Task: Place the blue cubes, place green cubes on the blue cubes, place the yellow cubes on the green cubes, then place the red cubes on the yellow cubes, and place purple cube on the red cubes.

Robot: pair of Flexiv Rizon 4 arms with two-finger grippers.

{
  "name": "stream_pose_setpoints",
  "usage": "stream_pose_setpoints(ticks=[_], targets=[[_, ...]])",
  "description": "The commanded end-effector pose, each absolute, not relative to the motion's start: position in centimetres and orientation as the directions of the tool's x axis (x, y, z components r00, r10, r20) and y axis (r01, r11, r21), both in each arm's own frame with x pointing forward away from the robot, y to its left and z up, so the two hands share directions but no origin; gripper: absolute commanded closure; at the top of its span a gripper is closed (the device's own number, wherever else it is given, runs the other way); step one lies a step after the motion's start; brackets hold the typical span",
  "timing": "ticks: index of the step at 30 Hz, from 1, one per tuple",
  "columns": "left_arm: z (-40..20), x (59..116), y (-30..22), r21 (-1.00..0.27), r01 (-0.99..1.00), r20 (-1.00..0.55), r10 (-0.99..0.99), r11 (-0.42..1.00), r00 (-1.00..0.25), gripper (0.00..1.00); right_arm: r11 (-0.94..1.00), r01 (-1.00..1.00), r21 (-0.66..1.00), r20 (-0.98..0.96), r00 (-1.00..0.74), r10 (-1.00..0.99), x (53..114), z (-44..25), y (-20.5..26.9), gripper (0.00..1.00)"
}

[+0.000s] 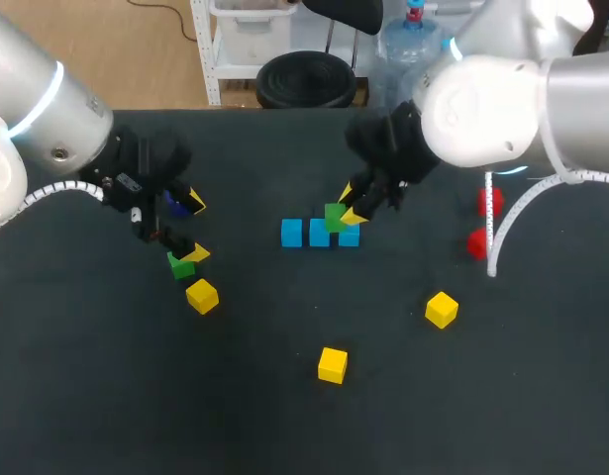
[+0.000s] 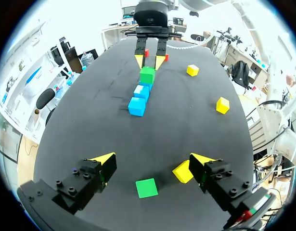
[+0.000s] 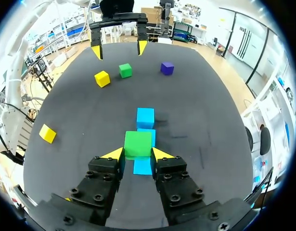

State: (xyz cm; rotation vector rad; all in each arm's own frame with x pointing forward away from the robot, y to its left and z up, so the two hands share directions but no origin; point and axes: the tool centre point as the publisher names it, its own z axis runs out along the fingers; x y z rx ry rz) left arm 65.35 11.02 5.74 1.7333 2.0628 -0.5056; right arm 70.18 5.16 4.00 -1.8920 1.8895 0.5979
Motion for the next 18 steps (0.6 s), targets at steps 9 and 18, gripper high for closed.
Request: stream_pose_setpoints(ticks=[9,18], targets=[[5.68,65.36,11.14,-0.019,0.986,-0.521,0.840,0.164,-0.149,0.00,-0.006,-1.000,0.030,-0.561,-0.012,-0.828,70.58,3.58,4.97,1.00],[5.68,65.36,11.14,-0.019,0.986,-0.521,0.840,0.164,-0.149,0.00,-0.005,-0.999,0.034,-0.562,-0.015,-0.827,70.76,3.40,5.06,1.00]])
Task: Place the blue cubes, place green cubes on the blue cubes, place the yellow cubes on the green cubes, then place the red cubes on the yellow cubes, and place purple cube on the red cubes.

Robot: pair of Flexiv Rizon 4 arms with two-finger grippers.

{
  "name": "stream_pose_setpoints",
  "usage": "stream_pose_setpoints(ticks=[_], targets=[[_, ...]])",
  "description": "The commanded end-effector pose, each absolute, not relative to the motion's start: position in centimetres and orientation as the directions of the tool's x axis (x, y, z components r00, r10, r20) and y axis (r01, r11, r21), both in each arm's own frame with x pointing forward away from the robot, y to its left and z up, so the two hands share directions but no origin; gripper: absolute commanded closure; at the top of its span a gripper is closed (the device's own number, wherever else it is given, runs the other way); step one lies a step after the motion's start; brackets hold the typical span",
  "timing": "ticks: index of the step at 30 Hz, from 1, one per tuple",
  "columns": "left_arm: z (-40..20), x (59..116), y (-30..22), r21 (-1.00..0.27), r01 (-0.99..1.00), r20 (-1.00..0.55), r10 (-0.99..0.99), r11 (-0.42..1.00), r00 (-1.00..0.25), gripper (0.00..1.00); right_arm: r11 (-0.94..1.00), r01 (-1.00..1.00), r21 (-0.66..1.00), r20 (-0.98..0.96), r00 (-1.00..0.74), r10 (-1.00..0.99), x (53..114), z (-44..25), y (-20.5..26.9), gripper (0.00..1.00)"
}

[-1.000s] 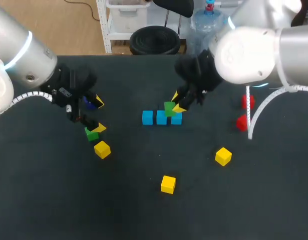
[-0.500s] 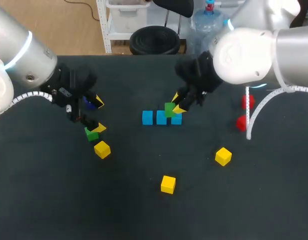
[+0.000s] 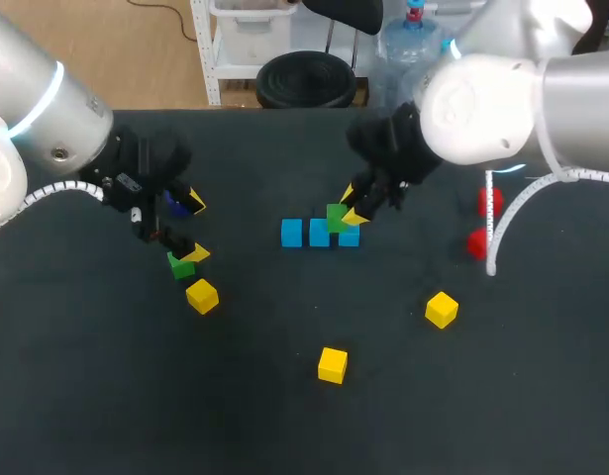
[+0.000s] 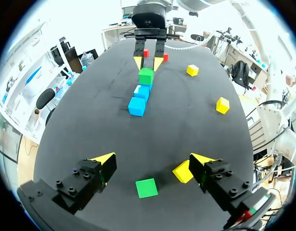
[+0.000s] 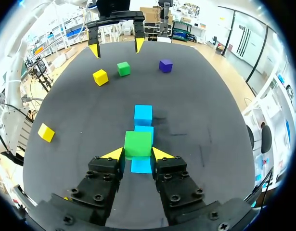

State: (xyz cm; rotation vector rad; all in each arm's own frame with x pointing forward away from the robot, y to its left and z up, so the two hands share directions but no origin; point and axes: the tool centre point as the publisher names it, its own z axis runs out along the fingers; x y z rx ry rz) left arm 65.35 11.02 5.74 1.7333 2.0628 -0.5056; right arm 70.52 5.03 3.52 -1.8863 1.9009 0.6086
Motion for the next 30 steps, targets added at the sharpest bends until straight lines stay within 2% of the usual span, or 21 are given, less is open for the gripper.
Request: stream_pose_setpoints(ticks=[1,30], targets=[[5.68,65.36,11.14,-0.019,0.986,-0.521,0.840,0.164,-0.149,0.00,-0.004,-0.999,0.034,-0.562,-0.016,-0.827,70.78,3.38,5.06,1.00],[5.68,65.36,11.14,-0.019,0.986,-0.521,0.840,0.164,-0.149,0.00,-0.004,-0.999,0.041,-0.561,-0.020,-0.828,70.97,3.22,5.15,1.00]])
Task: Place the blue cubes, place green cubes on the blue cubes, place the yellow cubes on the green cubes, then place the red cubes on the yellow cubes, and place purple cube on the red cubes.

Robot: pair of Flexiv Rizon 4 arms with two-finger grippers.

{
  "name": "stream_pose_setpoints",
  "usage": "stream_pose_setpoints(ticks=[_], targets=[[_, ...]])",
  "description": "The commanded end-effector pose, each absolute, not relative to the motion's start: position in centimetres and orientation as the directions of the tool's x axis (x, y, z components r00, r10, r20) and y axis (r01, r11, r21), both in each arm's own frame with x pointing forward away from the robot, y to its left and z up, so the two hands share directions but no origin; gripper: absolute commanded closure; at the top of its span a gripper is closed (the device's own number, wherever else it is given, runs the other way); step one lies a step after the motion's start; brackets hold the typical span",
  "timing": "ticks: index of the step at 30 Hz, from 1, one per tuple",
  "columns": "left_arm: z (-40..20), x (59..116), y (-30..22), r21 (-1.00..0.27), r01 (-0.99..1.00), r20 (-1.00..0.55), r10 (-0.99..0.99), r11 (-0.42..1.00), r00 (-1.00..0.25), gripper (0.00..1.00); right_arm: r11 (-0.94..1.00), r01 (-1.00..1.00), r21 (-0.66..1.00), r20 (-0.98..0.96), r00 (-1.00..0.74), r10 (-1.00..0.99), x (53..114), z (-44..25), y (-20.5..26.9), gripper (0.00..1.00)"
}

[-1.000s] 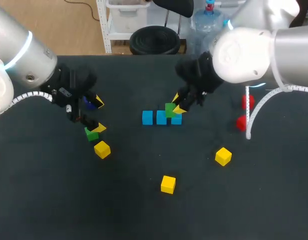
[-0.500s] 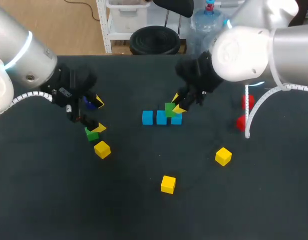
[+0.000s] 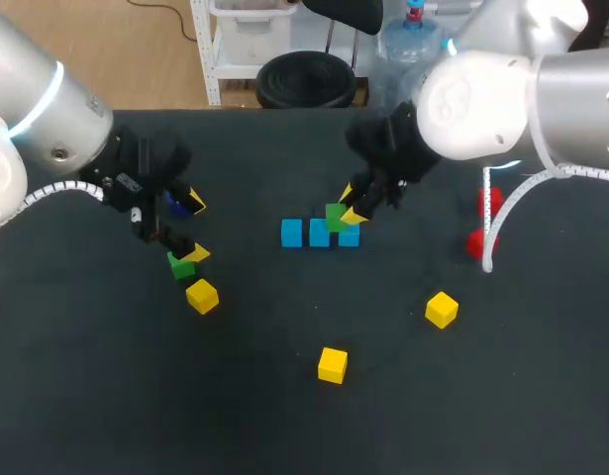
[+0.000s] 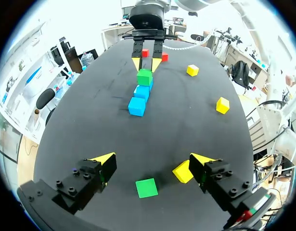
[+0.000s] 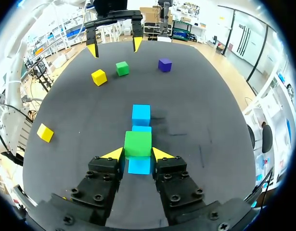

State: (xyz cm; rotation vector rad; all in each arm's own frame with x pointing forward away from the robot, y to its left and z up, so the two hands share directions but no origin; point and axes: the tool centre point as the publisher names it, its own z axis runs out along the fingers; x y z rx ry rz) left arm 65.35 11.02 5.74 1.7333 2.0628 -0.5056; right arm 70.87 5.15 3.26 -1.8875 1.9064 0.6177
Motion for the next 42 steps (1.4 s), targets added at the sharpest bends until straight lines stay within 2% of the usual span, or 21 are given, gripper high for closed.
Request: stream_pose_setpoints(ticks=[1,23,26,28,31,33,42], targets=[[5.68,65.36,11.14,-0.019,0.986,-0.521,0.840,0.164,-0.149,0.00,-0.004,-0.999,0.041,-0.560,-0.020,-0.828,70.99,3.17,5.16,1.00],[5.68,65.36,11.14,-0.019,0.986,-0.521,0.840,0.164,-0.149,0.00,-0.001,-0.999,0.046,-0.559,-0.025,-0.829,71.18,2.85,5.14,0.96],[5.68,65.36,11.14,-0.019,0.986,-0.521,0.840,0.164,-0.149,0.00,-0.002,-0.999,0.045,-0.561,-0.024,-0.827,71.20,2.85,5.15,0.91],[5.68,65.36,11.14,-0.019,0.986,-0.521,0.840,0.164,-0.149,0.00,-0.004,-0.999,0.045,-0.561,-0.022,-0.828,71.20,2.87,5.19,0.82],[5.68,65.36,11.14,-0.019,0.986,-0.521,0.840,0.164,-0.149,0.00,-0.004,-0.999,0.044,-0.562,-0.021,-0.827,71.24,2.87,5.23,0.79],[5.68,65.36,11.14,-0.019,0.986,-0.521,0.840,0.164,-0.149,0.00,-0.004,-0.999,0.044,-0.563,-0.022,-0.826,71.25,2.87,5.24,0.70],[5.68,65.36,11.14,-0.019,0.986,-0.521,0.840,0.164,-0.149,0.00,0.000,-0.999,0.046,-0.560,-0.026,-0.828,71.26,2.78,5.19,0.65]])
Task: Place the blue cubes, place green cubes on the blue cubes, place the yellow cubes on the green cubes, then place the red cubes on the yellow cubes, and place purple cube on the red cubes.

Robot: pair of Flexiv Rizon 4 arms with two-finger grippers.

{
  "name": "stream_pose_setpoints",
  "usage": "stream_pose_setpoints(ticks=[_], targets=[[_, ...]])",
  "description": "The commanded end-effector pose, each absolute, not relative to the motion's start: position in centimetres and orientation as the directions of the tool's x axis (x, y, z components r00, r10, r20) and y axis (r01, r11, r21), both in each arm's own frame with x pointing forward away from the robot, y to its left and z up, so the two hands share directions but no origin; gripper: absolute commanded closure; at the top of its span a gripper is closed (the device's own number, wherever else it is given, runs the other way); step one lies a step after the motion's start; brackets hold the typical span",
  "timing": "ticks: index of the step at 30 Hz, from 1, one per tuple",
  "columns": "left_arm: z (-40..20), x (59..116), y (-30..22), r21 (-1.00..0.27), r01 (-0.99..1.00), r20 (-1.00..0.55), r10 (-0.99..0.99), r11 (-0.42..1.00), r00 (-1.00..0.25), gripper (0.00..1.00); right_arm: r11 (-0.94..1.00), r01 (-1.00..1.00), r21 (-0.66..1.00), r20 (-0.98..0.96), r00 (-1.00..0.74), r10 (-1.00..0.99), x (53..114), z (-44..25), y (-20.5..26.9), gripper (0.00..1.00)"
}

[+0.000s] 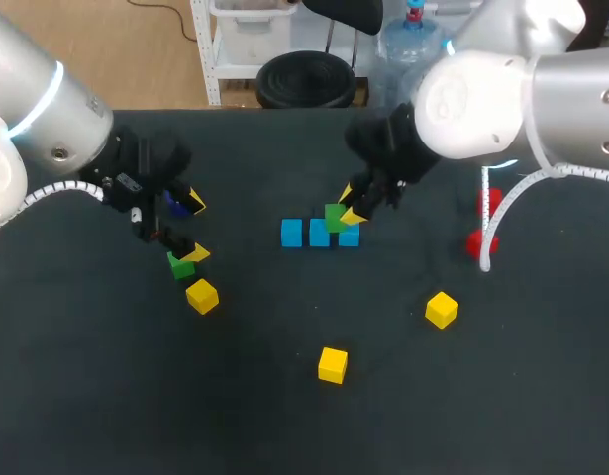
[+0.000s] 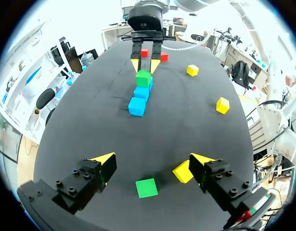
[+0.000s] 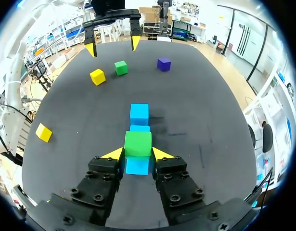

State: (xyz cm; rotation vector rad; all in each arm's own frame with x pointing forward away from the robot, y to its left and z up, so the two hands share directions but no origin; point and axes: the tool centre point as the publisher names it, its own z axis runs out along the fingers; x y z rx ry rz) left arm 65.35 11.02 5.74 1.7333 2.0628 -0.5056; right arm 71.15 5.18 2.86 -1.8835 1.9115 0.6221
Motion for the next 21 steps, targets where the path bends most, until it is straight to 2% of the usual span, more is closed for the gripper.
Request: stream_pose_setpoints(ticks=[1,8,21], targets=[[5.68,65.36,11.14,-0.019,0.986,-0.521,0.840,0.164,-0.149,0.00,0.000,-0.999,0.047,-0.560,-0.026,-0.828,71.25,2.76,5.19,0.63],[5.68,65.36,11.14,-0.019,0.986,-0.521,0.840,0.164,-0.149,0.00,0.001,-0.999,0.047,-0.560,-0.027,-0.828,71.25,2.70,5.21,0.62],[5.68,65.36,11.14,-0.019,0.986,-0.521,0.840,0.164,-0.149,0.00,0.001,-0.999,0.046,-0.561,-0.027,-0.828,71.29,2.67,5.23,0.55]])
